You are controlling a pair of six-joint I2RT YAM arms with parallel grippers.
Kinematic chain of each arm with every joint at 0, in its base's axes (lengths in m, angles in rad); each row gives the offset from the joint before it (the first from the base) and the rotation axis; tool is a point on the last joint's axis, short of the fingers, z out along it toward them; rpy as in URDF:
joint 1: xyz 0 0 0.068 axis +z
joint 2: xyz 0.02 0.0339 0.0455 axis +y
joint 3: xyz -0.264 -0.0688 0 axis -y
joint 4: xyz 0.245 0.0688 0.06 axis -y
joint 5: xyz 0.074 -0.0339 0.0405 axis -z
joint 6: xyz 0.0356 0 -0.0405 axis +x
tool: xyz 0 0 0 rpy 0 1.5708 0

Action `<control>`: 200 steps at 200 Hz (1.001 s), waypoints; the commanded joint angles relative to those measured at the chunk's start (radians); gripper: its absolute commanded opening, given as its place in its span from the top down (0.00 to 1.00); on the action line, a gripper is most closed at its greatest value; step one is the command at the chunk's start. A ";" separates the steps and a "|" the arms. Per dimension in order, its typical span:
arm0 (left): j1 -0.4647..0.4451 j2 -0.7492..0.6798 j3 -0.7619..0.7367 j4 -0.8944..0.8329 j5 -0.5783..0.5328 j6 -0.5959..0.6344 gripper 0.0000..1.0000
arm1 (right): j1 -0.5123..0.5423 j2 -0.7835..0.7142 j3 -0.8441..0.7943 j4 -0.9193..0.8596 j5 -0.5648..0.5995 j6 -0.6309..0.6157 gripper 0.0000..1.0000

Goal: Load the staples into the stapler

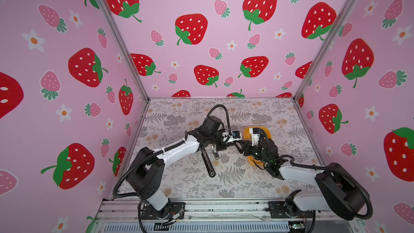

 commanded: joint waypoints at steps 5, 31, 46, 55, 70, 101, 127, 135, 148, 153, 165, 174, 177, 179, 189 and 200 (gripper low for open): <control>-0.004 -0.066 -0.016 0.124 0.136 -0.015 1.00 | 0.005 0.020 0.001 -0.011 0.021 0.012 0.44; 0.009 -0.086 -0.038 0.170 0.157 -0.048 1.00 | 0.005 0.030 -0.001 -0.007 0.023 0.013 0.44; 0.021 -0.091 -0.042 0.194 0.183 -0.074 1.00 | 0.006 0.041 -0.003 0.000 0.021 0.013 0.44; 0.027 -0.096 -0.047 0.203 0.200 -0.087 1.00 | 0.005 0.047 -0.004 0.003 0.022 0.016 0.45; 0.034 -0.104 -0.054 0.220 0.208 -0.099 1.00 | 0.005 0.058 -0.010 0.013 0.023 0.018 0.45; 0.052 -0.125 -0.077 0.261 0.226 -0.141 1.00 | 0.006 0.071 -0.015 0.015 0.031 0.018 0.47; 0.060 -0.145 -0.096 0.285 0.239 -0.162 1.00 | 0.006 0.083 -0.012 0.020 0.031 0.019 0.51; 0.059 -0.151 -0.100 0.290 0.240 -0.166 1.00 | 0.006 0.088 -0.012 0.021 0.032 0.019 0.53; 0.059 -0.156 -0.101 0.286 0.242 -0.166 1.00 | 0.006 0.096 -0.010 0.028 0.024 0.022 0.54; 0.059 -0.156 -0.099 0.282 0.242 -0.166 1.00 | 0.005 0.098 -0.010 0.031 0.022 0.022 0.54; 0.060 -0.155 -0.096 0.272 0.244 -0.166 1.00 | 0.006 0.097 -0.006 0.034 0.011 0.019 0.54; 0.064 -0.153 -0.095 0.264 0.243 -0.167 1.00 | 0.005 0.090 -0.003 0.034 0.005 0.012 0.54; 0.064 -0.153 -0.096 0.261 0.243 -0.168 1.00 | 0.006 0.082 -0.003 0.031 0.004 0.008 0.54; 0.065 -0.154 -0.096 0.260 0.241 -0.169 1.00 | 0.005 0.079 -0.003 0.029 0.005 0.007 0.54; 0.074 -0.156 -0.096 0.244 0.245 -0.171 1.00 | 0.006 0.056 -0.005 0.021 0.009 -0.005 0.54; 0.083 -0.163 -0.101 0.228 0.250 -0.169 1.00 | 0.006 0.016 -0.010 0.000 0.027 -0.030 0.54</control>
